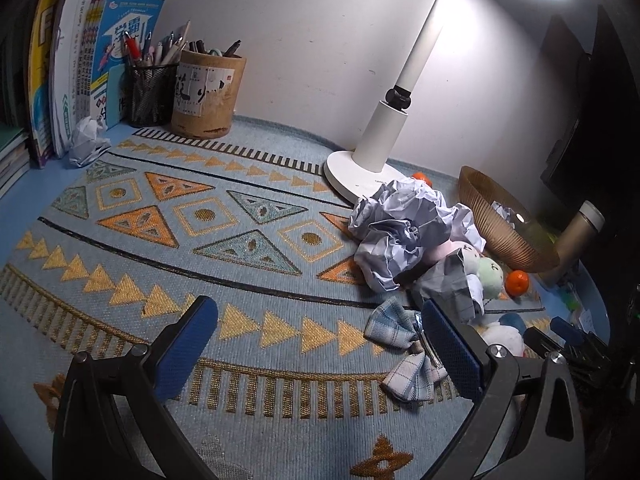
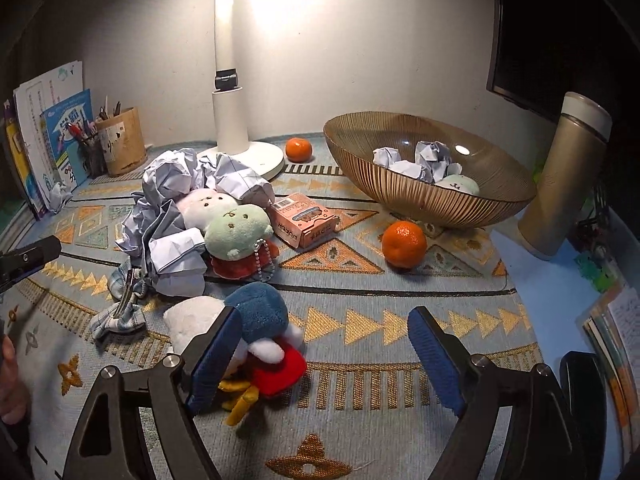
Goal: Organize objects
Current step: 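Move the right gripper to the plaid hair bow clip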
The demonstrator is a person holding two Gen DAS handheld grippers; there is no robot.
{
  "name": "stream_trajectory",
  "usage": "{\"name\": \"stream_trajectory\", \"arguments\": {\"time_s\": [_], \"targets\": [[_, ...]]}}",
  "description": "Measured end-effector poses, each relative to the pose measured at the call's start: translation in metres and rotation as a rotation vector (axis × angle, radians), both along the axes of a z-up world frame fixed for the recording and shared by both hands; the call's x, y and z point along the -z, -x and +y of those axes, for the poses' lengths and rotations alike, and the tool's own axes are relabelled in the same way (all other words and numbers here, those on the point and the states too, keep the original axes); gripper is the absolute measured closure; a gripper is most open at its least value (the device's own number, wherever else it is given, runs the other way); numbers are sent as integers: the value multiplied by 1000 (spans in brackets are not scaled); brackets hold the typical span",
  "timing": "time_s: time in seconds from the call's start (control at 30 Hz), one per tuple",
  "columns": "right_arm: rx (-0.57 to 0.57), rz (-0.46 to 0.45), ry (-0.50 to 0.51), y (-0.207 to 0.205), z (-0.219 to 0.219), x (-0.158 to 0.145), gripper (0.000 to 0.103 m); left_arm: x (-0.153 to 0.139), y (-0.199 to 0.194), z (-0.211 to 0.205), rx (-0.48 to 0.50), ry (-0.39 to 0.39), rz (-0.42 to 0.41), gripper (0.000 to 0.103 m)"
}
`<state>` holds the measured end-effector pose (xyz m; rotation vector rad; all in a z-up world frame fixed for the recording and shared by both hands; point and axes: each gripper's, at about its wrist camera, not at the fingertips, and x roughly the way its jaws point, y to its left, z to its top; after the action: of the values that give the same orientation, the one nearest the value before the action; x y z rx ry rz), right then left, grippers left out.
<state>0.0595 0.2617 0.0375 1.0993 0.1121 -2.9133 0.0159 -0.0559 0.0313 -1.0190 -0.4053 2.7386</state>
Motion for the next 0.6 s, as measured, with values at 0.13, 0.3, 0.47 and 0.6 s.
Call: {"name": "stream_trajectory", "arguments": {"time_s": [0.13, 0.3, 0.47, 0.6], "targets": [[10, 16, -14, 0, -1, -3, 19, -2, -3, -6, -24, -15, 7, 1], [-76, -9, 75, 3, -22, -25, 19, -23, -12, -51, -110, -29, 54, 1], [-243, -55, 71, -8, -94, -40, 19, -41, 0, -113, -202, 159, 37, 1], [-237, -196, 100, 1, -127, -4, 19, -39, 31, -168, -276, 155, -9, 1]]}}
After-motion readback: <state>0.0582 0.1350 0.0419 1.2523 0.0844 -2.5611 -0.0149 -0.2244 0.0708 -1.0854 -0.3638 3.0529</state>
